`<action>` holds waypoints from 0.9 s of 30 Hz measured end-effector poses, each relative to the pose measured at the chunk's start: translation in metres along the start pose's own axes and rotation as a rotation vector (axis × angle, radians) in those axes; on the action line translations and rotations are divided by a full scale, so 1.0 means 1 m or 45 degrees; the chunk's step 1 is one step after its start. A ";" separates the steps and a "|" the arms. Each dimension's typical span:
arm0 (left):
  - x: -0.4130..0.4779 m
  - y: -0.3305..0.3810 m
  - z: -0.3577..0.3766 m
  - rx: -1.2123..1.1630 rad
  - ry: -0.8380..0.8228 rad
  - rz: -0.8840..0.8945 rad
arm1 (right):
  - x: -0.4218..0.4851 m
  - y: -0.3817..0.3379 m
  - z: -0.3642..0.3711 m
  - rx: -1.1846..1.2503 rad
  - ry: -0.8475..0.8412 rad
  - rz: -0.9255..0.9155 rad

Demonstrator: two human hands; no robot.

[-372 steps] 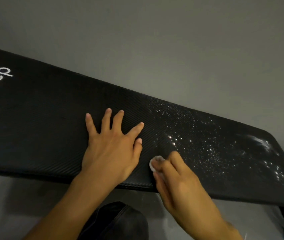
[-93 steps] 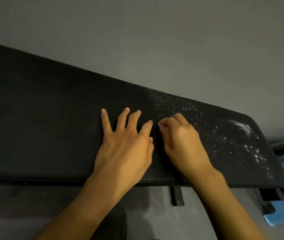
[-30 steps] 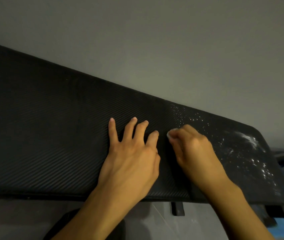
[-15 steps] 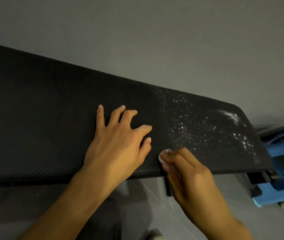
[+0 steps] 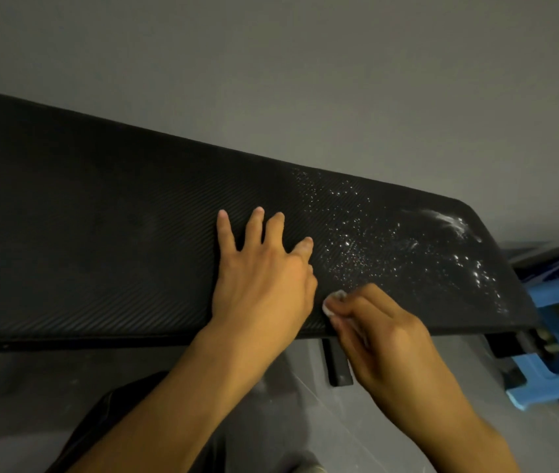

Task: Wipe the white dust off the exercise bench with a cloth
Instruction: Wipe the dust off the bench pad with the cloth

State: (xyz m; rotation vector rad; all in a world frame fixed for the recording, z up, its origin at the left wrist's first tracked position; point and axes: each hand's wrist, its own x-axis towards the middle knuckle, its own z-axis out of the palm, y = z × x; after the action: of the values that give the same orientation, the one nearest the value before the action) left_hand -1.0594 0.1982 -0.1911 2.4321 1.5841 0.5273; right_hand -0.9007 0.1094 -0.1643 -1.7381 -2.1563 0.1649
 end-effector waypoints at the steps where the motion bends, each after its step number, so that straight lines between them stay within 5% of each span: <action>1: 0.003 0.001 0.002 0.027 -0.011 -0.004 | -0.001 0.002 -0.002 -0.003 0.007 0.005; 8: -0.003 -0.002 0.001 0.094 -0.069 0.035 | 0.067 0.022 0.010 -0.148 0.071 0.085; 16: -0.003 -0.002 0.005 0.054 -0.016 0.039 | 0.024 0.011 -0.009 0.030 -0.134 -0.056; 22: -0.005 -0.003 0.008 0.039 0.035 0.043 | 0.093 0.033 0.008 -0.123 0.006 0.093; 27: -0.006 -0.004 0.009 0.049 0.035 0.039 | 0.045 0.011 -0.004 -0.046 -0.100 0.005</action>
State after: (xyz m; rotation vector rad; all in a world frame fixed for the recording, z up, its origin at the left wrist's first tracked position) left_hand -1.0617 0.1953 -0.2017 2.4915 1.5846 0.5420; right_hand -0.8975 0.1551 -0.1548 -1.7840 -2.2245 0.2002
